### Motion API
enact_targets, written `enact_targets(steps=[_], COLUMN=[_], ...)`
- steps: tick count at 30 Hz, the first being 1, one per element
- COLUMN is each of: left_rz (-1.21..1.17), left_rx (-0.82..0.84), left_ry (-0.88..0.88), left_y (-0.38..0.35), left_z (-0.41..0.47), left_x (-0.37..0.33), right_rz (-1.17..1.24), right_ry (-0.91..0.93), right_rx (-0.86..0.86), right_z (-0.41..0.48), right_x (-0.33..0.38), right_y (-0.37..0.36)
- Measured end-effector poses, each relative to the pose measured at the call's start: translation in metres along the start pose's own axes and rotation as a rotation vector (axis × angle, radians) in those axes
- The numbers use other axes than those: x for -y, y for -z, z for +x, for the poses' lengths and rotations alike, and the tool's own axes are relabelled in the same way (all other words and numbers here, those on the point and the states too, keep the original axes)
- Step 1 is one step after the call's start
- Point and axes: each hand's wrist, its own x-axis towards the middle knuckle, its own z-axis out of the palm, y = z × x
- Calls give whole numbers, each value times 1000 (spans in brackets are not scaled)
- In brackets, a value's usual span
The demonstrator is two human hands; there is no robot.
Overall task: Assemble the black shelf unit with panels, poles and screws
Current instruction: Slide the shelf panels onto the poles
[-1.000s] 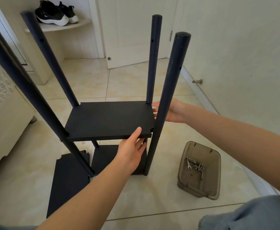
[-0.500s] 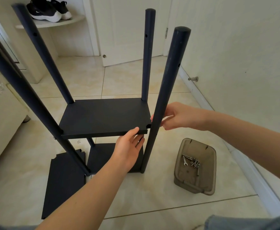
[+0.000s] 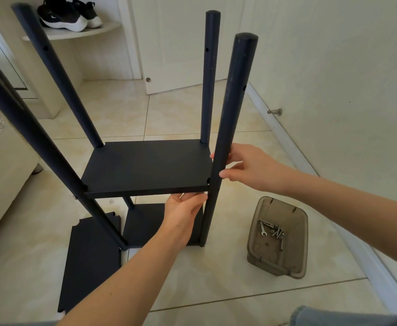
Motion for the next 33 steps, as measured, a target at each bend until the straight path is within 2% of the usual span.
enact_targets(steps=[10, 17, 27, 30, 33], left_rz=[32, 161, 179, 191, 198], left_rx=[23, -111, -196, -197, -191], left_ry=[-5, -67, -127, -137, -126], left_y=[-2, -15, -21, -22, -21], left_z=[2, 4, 6, 6, 6], left_x=[3, 9, 9, 9, 9], right_rz=[-72, -81, -46, -21, 46], right_ry=[4, -19, -37, -29, -95], right_rx=[-38, -58, -17, 4, 41], right_z=[4, 7, 7, 1, -13], right_x=[1, 4, 1, -12, -44], right_y=[-2, -4, -3, 4, 12])
